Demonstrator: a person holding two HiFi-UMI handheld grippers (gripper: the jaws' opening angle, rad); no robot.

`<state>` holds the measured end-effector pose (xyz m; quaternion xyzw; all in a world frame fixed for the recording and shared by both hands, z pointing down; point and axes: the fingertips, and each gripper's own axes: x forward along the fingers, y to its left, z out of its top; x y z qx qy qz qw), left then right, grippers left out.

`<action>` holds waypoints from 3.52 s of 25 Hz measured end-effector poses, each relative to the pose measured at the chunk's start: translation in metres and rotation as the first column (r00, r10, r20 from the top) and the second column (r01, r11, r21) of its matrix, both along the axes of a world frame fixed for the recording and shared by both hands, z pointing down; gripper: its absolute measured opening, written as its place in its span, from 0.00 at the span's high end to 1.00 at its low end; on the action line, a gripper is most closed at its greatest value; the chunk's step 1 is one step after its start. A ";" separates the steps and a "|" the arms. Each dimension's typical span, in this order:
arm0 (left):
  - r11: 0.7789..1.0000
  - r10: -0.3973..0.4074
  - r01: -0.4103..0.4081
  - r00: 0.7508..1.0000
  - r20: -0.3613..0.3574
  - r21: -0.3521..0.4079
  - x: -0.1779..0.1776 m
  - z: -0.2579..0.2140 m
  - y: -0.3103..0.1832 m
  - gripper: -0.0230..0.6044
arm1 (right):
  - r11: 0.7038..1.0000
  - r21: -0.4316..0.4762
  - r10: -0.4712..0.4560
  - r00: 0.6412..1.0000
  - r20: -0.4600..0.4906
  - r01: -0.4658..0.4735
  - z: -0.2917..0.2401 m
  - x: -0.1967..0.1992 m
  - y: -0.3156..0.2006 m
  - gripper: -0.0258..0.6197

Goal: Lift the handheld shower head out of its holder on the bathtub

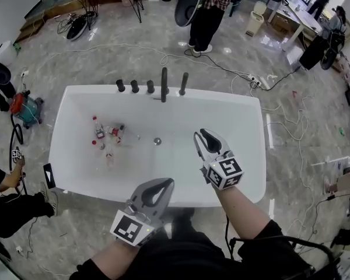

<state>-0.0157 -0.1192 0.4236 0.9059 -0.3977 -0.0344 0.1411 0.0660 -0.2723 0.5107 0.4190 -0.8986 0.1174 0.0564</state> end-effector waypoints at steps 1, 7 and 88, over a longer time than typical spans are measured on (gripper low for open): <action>1.000 -0.001 0.001 1.000 0.000 -0.003 -0.003 0.002 -0.003 0.96 | 1.000 0.000 0.007 1.000 -0.005 -0.007 0.004 -0.001 -0.011 0.86; 1.000 -0.006 0.006 1.000 -0.002 -0.010 -0.016 0.011 -0.019 0.96 | 0.999 -0.025 0.042 0.998 -0.041 -0.043 0.035 -0.006 -0.070 0.81; 0.995 0.018 -0.017 1.000 0.005 -0.101 -0.037 0.049 0.038 0.96 | 0.988 -0.023 0.149 0.973 -0.179 -0.155 0.097 0.006 -0.164 0.76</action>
